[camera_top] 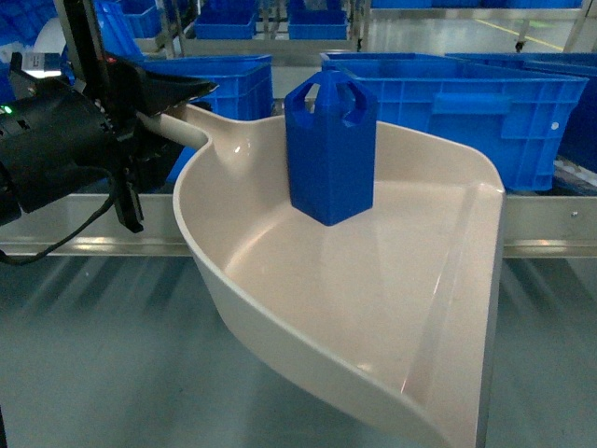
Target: Place part in tray to right shelf
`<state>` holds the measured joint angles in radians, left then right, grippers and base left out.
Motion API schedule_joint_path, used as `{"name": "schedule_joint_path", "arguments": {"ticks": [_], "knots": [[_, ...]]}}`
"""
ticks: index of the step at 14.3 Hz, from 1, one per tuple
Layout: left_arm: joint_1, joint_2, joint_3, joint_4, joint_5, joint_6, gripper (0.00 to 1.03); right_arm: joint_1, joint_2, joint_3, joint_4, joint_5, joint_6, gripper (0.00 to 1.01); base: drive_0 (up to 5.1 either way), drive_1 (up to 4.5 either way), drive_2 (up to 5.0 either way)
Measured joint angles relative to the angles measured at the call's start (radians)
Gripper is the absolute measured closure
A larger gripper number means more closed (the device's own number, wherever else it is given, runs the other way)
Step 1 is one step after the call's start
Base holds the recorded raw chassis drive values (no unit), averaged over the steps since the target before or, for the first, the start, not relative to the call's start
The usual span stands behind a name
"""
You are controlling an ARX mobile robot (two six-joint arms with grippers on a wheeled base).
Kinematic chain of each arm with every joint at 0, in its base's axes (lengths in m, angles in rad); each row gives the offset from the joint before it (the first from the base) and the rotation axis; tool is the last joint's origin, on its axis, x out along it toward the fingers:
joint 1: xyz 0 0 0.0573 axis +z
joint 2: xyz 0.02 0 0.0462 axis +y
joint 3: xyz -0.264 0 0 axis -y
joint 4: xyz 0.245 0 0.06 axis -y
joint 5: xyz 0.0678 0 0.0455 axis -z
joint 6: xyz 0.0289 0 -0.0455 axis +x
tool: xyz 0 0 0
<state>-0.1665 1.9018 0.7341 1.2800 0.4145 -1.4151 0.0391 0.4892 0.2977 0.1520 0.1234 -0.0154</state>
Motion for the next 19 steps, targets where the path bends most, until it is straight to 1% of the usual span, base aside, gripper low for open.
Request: {"name": "schedule_joint_path", "arguments": {"ticks": [4,9,19], "knots": [[0.004,0.000,0.000,-0.002,0.001,0.001,0.91,0.000,0.000,0.000,0.002,-0.001,0.000,0.03,-3.1,4.99,-1.6],[0.006,0.000,0.000,0.000,-0.002,0.001,0.91,0.000,0.000,0.000,0.002,-0.001,0.000,0.03,-0.1,3.98,-4.3],[0.005,0.000,0.002,0.000,-0.003,0.001,0.91,0.000,0.005,0.000,0.002,-0.001,0.000,0.03,0.0,0.00,0.0]]}}
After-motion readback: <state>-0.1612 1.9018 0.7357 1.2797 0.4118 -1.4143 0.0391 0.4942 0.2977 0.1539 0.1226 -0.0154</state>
